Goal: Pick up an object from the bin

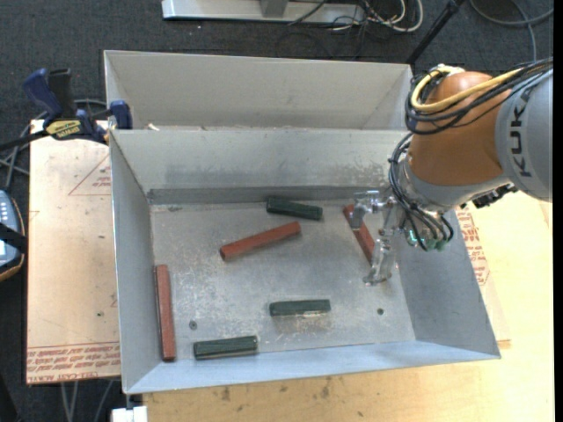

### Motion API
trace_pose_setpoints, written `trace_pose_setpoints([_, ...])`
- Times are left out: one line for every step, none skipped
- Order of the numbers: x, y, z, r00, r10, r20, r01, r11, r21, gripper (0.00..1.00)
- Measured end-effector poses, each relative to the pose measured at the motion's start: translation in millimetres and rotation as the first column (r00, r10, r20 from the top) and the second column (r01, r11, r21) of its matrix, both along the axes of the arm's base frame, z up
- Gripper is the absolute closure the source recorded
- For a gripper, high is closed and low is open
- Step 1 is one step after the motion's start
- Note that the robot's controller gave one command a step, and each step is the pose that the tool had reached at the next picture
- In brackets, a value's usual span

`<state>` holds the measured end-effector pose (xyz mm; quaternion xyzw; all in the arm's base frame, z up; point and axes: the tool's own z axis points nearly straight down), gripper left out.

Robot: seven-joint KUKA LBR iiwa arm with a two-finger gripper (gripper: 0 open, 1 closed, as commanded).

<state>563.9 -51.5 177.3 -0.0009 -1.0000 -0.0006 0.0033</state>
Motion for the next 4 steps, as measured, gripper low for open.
trace_pose_setpoints([1.8, 0.1, 4.4, 1.000, 0.001, 0.008, -0.001, 1.000, -0.001, 0.00])
trace_pose_setpoints([2.8, 15.9, -32.9, 0.996, 0.090, 0.012, -0.090, 0.996, -0.002, 0.00])
trace_pose_setpoints([-28.2, 38.0, -74.8, 0.998, 0.064, 0.008, -0.064, 0.998, 0.000, 0.00])
trace_pose_setpoints([-56.6, 66.8, -78.5, 1.000, 0.029, 0.002, -0.029, 1.000, 0.000, 0.00])
